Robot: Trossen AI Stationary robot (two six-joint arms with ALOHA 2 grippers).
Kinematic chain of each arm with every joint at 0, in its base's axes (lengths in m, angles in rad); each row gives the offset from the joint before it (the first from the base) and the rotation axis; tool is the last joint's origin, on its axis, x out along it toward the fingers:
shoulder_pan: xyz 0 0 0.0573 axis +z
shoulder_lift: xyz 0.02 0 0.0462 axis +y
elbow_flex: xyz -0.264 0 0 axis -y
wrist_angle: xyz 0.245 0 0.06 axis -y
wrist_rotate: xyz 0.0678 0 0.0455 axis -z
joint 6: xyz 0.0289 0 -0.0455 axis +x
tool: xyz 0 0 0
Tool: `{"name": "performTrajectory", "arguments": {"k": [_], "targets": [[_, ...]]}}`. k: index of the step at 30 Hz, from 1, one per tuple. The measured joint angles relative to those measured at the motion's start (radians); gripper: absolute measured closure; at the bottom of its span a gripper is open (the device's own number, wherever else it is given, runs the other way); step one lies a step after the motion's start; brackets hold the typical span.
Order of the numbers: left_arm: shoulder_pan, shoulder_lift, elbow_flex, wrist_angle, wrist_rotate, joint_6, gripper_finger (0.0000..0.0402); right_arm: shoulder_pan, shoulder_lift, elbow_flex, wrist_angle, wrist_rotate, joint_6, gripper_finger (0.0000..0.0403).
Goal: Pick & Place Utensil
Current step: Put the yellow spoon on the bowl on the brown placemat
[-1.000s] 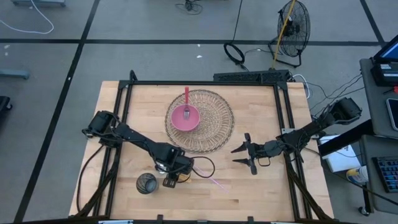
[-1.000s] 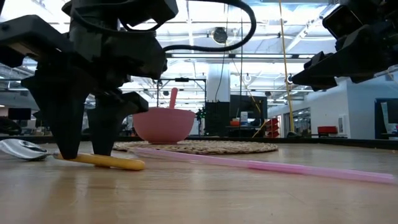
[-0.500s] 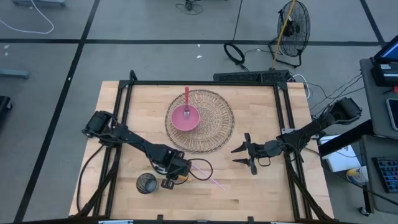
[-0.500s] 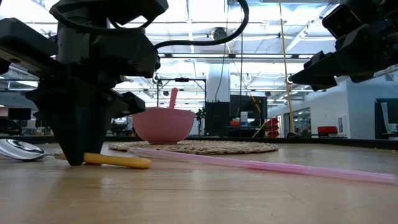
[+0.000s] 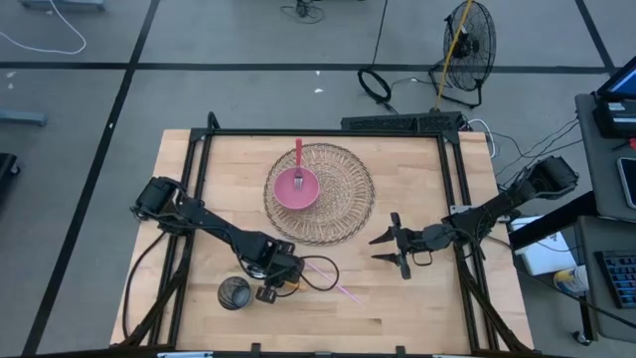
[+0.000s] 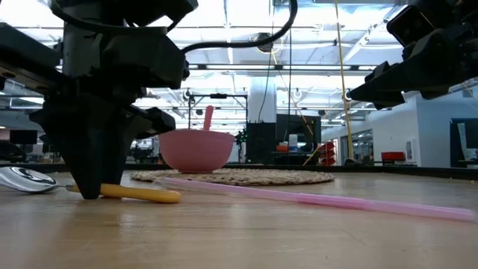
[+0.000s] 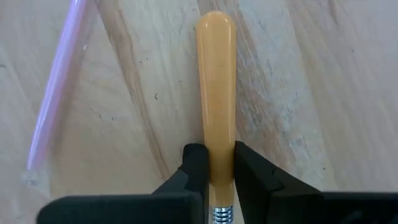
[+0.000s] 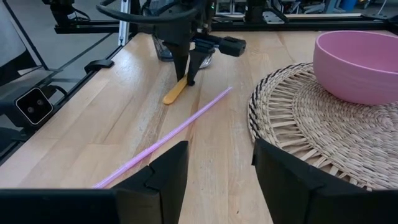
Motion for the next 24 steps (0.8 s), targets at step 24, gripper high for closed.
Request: {"name": "performTrajectory", "arguments": {"k": [24], "targets": [[-0.011,-0.021,0.003,0.005,-0.343,0.006,0.0317,0.000,0.000,0.000,0.003,0.004,-0.001,0.0232]]}}
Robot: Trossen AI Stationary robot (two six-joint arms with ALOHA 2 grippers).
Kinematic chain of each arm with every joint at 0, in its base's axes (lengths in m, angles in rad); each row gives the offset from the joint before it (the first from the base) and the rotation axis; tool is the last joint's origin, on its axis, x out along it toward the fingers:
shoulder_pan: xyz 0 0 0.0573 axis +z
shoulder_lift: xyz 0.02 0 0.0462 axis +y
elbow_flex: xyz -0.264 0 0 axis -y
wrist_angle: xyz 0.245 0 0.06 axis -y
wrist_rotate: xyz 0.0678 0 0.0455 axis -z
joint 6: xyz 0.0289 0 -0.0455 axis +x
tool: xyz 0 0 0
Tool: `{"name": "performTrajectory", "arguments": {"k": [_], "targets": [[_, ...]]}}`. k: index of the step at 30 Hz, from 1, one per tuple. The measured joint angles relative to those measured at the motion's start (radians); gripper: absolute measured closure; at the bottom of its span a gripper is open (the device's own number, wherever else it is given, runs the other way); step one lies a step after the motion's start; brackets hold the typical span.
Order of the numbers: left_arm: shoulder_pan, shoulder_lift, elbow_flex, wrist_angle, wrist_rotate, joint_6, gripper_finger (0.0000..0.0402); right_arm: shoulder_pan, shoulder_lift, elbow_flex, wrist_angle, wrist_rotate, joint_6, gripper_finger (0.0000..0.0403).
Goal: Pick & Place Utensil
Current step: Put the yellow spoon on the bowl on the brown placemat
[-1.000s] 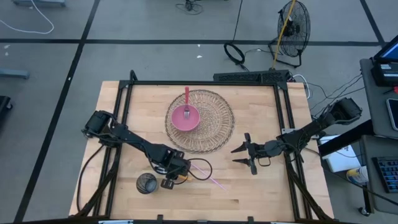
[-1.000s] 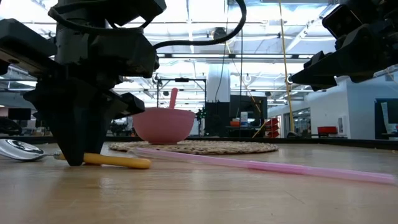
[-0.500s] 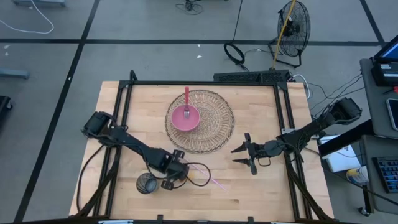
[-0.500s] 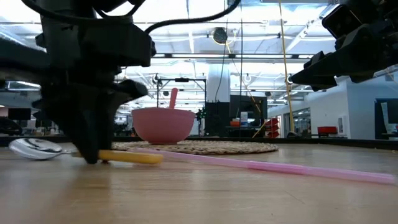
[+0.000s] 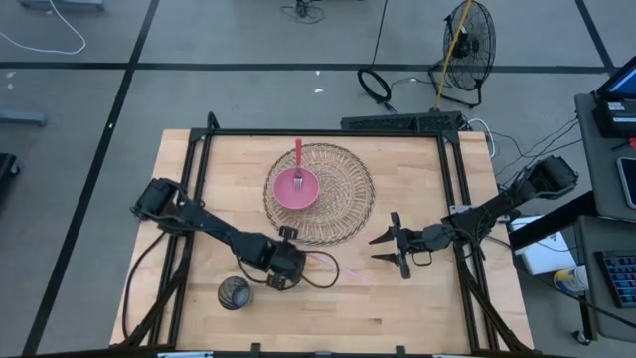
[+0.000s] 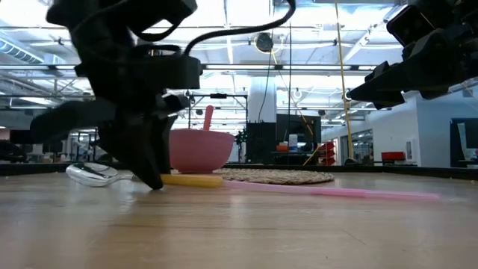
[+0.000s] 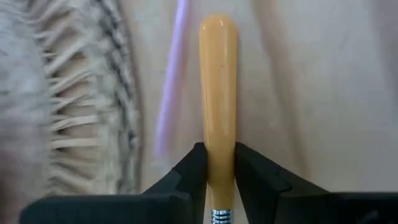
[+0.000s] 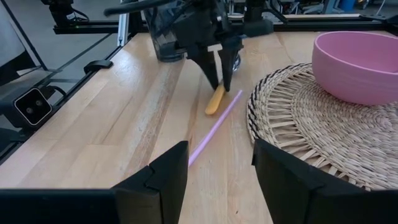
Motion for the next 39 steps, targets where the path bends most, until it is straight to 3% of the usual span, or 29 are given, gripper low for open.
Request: {"name": "performTrajectory", "arguments": {"k": [7,14,20,31,39], "targets": [[0.072,0.000,0.001,0.008,0.237,-0.042,0.0262,0.000,0.000,0.000,0.005,0.000,0.002,0.0232],[0.129,0.001,0.001,0.002,0.357,-0.004,0.0276,0.000,0.000,0.000,0.004,-0.002,0.002,0.0232],[0.129,0.001,0.001,-0.005,0.350,0.049,0.0359,0.000,0.000,0.000,-0.011,-0.003,0.001,0.0232],[0.091,0.001,0.002,-0.004,0.191,0.038,0.0357,0.000,0.000,0.000,-0.011,-0.003,0.001,0.0232],[0.084,0.001,0.002,-0.007,0.197,0.032,0.0351,0.000,0.000,0.000,-0.011,-0.003,0.000,0.0232]]}}
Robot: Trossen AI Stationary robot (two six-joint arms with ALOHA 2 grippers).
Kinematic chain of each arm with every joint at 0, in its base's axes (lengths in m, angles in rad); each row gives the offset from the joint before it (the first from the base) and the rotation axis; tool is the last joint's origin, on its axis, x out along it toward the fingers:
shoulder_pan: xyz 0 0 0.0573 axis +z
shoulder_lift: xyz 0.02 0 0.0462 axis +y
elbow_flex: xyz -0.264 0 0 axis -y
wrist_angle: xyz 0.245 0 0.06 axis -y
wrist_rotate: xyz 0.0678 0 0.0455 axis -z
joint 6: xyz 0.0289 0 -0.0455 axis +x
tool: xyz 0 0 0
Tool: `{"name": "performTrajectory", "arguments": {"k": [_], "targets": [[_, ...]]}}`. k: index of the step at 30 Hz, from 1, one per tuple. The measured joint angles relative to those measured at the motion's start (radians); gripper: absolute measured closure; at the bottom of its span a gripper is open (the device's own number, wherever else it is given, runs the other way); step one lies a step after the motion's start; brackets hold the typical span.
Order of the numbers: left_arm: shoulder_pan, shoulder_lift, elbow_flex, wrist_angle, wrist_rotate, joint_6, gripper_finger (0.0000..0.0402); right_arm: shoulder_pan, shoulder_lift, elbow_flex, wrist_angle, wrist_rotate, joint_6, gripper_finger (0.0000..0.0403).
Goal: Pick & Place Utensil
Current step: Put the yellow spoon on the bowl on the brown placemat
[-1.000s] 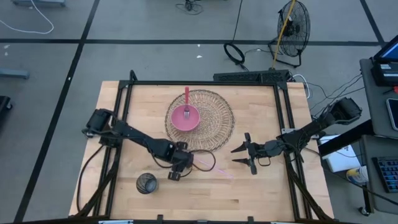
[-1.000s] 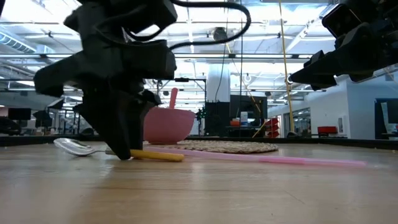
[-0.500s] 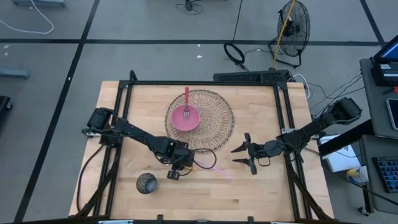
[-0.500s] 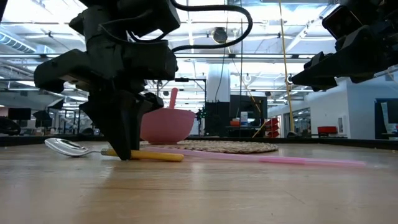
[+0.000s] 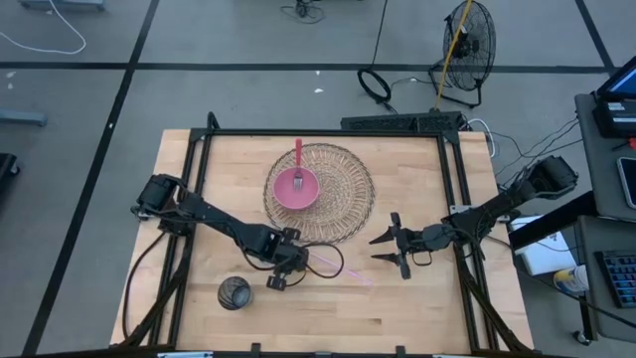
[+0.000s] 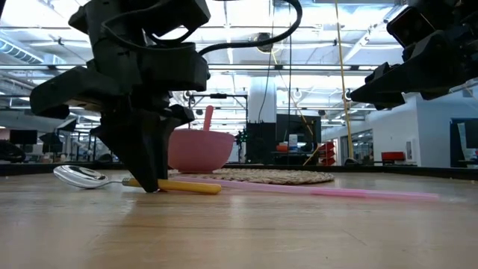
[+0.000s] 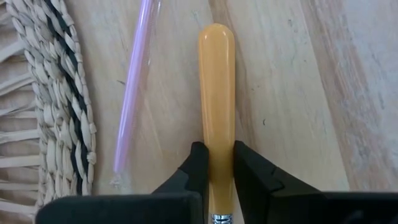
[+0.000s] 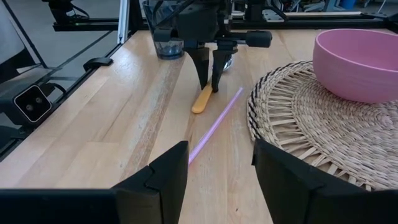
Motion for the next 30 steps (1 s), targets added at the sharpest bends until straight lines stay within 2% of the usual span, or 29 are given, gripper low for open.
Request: {"name": "performTrajectory", "arguments": {"k": [5,13,22,26,30], "targets": [[0.001,-0.001,0.000,0.001,0.014,-0.003,0.0354,0.000,0.000,0.000,0.000,0.000,0.002,0.0232],[0.005,-0.075,-0.008,-0.018,0.022,0.005,0.0346,0.000,0.000,0.000,0.000,0.000,0.001,0.0232],[0.027,-0.182,-0.005,0.024,0.020,0.012,0.0352,0.000,0.000,0.000,0.002,0.000,0.003,0.0232],[0.031,-0.201,-0.004,0.045,0.019,0.018,0.0344,0.000,0.000,0.000,0.003,0.000,0.003,0.0232],[0.038,-0.209,-0.003,0.084,0.012,0.039,0.0353,0.000,0.000,0.000,0.002,0.000,0.003,0.0232]]}}
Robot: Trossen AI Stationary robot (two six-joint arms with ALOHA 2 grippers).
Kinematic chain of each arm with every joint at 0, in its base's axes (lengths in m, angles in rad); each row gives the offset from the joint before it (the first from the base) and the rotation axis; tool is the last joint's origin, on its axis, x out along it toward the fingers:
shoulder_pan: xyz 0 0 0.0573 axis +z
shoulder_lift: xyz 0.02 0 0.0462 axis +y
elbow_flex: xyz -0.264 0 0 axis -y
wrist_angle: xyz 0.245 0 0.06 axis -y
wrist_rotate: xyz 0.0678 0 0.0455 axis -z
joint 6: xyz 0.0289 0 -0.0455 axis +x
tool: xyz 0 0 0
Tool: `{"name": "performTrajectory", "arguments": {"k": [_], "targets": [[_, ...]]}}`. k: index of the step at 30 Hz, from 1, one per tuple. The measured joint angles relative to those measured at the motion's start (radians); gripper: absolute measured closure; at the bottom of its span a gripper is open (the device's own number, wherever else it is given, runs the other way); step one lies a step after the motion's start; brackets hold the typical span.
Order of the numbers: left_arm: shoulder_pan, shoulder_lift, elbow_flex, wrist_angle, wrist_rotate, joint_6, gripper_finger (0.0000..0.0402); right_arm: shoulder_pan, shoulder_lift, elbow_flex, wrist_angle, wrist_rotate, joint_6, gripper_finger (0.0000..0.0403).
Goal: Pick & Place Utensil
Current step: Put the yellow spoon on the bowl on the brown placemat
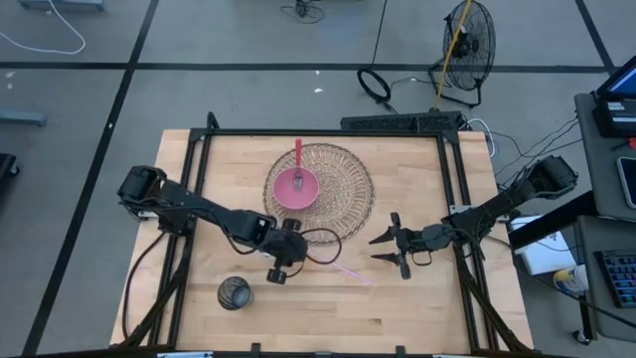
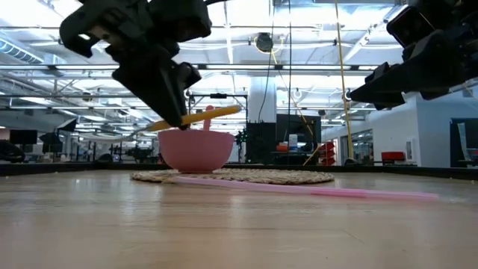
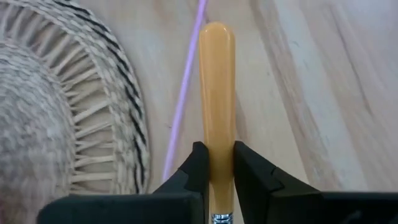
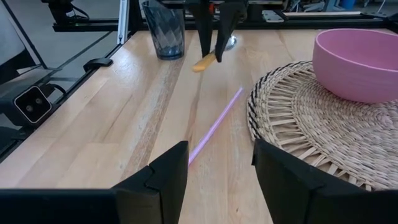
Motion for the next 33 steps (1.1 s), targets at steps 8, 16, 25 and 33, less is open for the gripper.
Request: {"name": "performTrajectory", "arguments": {"k": [8,16,25,33], "targets": [[0.035,-0.013,0.002,0.057,-0.039,0.029,0.0344,0.000,0.000,0.000,-0.001,0.000,0.000,0.0232],[0.083,-0.013,0.002,0.123,-0.040,0.084,0.0353,0.000,0.000,0.000,-0.002,0.000,0.000,0.0232],[0.131,-0.062,0.003,0.159,-0.071,0.144,0.0352,0.000,0.000,0.000,-0.002,-0.001,-0.003,0.0232],[0.167,-0.169,0.003,0.183,-0.201,0.208,0.0341,0.000,0.000,0.000,-0.011,-0.001,-0.003,0.0232]]}}
